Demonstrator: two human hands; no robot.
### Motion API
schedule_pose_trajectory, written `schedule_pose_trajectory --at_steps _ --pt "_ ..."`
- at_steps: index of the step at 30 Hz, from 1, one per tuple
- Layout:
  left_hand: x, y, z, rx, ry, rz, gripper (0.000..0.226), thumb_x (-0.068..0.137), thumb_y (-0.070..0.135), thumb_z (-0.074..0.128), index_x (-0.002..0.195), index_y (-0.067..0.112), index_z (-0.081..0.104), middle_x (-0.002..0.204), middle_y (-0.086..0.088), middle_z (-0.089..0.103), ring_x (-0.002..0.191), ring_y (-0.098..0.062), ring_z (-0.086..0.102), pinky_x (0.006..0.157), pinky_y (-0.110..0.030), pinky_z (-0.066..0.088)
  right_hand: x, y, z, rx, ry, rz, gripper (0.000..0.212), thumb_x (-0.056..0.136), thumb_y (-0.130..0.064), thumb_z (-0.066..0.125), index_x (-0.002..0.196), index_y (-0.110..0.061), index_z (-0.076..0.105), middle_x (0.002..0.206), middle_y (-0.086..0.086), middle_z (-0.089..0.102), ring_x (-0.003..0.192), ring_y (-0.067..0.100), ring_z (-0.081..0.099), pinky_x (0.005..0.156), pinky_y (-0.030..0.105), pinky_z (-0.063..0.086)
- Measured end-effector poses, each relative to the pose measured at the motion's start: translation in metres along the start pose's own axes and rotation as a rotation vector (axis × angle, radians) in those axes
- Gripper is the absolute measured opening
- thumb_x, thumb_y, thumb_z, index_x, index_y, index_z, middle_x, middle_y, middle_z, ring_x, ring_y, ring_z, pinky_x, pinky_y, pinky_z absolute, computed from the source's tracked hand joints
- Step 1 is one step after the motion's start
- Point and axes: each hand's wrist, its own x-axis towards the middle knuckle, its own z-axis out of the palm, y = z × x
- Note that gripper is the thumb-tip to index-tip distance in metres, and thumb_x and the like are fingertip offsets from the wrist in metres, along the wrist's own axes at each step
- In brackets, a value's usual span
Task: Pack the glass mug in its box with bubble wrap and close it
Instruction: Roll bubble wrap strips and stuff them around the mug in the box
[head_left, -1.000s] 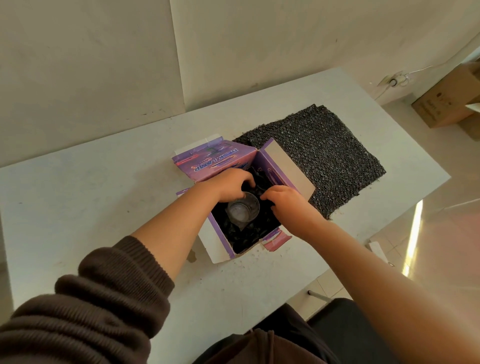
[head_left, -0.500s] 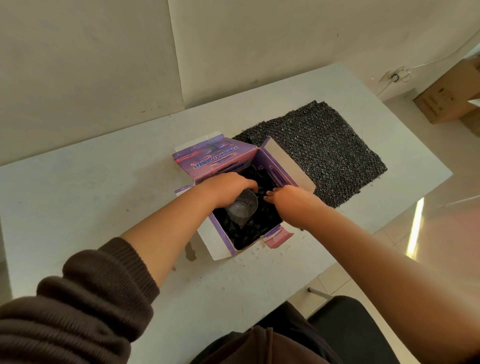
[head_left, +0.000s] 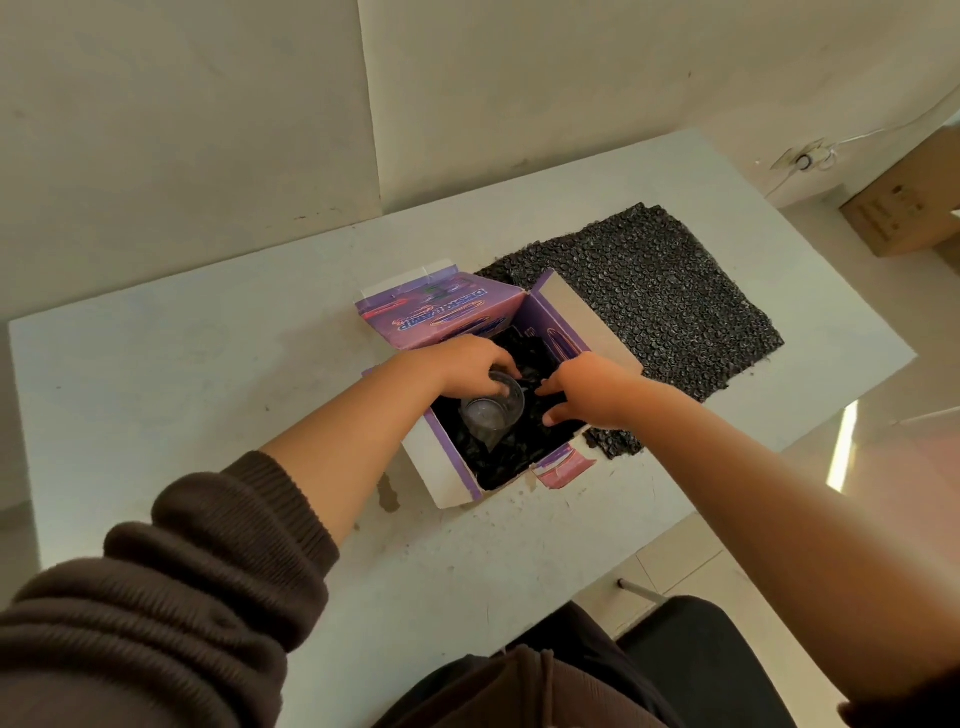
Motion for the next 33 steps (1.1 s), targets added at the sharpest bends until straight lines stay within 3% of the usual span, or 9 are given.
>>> schedule_pose_trajectory --at_steps 5,8,11,15,20,24,28,30,33 --pt "0.011 0.019 0.016 0.053 0.111 -0.109 0.06 0.076 0.06 0.064 0.11 0.012 0.053 0.109 -0.007 0.055 0.095 -0.023 0.053 0.079 -0.039 0.047 -0.007 -0.002 0.006 0.058 0.04 0.004 0.048 0.084 -0.035 0.066 0.127 -0.018 0.055 0.112 0.012 0.063 0.102 0.029 0.058 0.08 0.035 0.048" --pt "0.017 0.026 0.025 0.059 0.153 -0.168 0.059 0.078 0.049 0.067 0.116 0.009 0.047 0.12 -0.013 0.048 0.111 -0.032 0.046 0.087 -0.045 0.044 -0.011 -0.004 0.007 0.056 0.055 0.007 0.04 0.088 -0.019 0.061 0.123 -0.008 0.047 0.107 0.017 0.062 0.098 0.033 0.057 0.071 0.035 0.044" --pt "0.018 0.024 0.026 -0.014 0.125 -0.17 0.056 0.079 0.039 0.069 0.119 0.009 0.044 0.123 -0.012 0.047 0.111 -0.031 0.045 0.088 -0.044 0.043 -0.008 -0.006 0.008 0.029 0.08 0.036 0.039 0.09 -0.001 0.046 0.125 0.003 0.029 0.106 0.024 0.061 0.096 0.037 0.058 0.064 0.035 0.036" --pt "0.012 0.018 0.024 -0.137 0.126 -0.131 0.055 0.074 0.039 0.075 0.114 0.013 0.048 0.118 -0.007 0.051 0.102 -0.024 0.05 0.086 -0.038 0.045 -0.003 -0.007 0.008 0.033 0.022 0.06 0.055 0.093 -0.006 0.043 0.134 0.012 0.01 0.114 0.027 0.058 0.103 0.037 0.057 0.068 0.035 0.038" --pt "0.013 0.018 0.024 -0.139 0.139 -0.169 0.053 0.072 0.043 0.076 0.107 0.014 0.049 0.116 -0.008 0.053 0.096 -0.022 0.049 0.078 -0.035 0.043 -0.009 0.002 0.0 0.319 0.027 0.022 0.044 0.088 -0.02 0.062 0.116 -0.003 0.033 0.122 0.014 0.059 0.109 0.031 0.055 0.086 0.039 0.044" --pt "0.016 0.029 0.033 -0.113 0.299 -0.225 0.062 0.069 0.046 0.077 0.111 0.012 0.048 0.12 -0.011 0.046 0.115 -0.03 0.042 0.089 -0.044 0.043 -0.018 0.007 0.01 0.361 0.225 -0.007 0.027 0.085 -0.012 0.063 0.108 -0.011 0.049 0.109 0.003 0.063 0.1 0.026 0.057 0.082 0.035 0.045" --pt "0.021 0.032 0.036 -0.192 0.359 -0.25 0.051 0.068 0.042 0.079 0.102 0.017 0.051 0.114 -0.007 0.049 0.111 -0.028 0.045 0.087 -0.042 0.044 -0.03 0.011 0.017 0.401 0.656 -0.119 0.023 0.079 0.0 0.065 0.1 -0.008 0.06 0.095 0.006 0.064 0.089 0.025 0.058 0.079 0.032 0.046" --pt "0.025 0.033 0.036 -0.202 0.344 -0.282 0.054 0.066 0.044 0.079 0.103 0.017 0.052 0.115 -0.007 0.049 0.112 -0.028 0.045 0.089 -0.043 0.044 -0.027 0.015 0.021 0.269 0.869 -0.117 0.033 0.073 -0.005 0.073 0.104 -0.009 0.06 0.103 0.007 0.06 0.098 0.028 0.053 0.084 0.035 0.04" --pt "0.029 0.035 0.035 -0.199 0.328 -0.341 0.058 0.064 0.048 0.08 0.104 0.017 0.052 0.118 -0.006 0.05 0.114 -0.028 0.045 0.091 -0.044 0.043 -0.017 0.023 0.024 0.389 0.795 0.032 0.058 0.076 -0.018 0.074 0.128 -0.012 0.05 0.131 0.006 0.05 0.122 0.025 0.042 0.101 0.036 0.031"
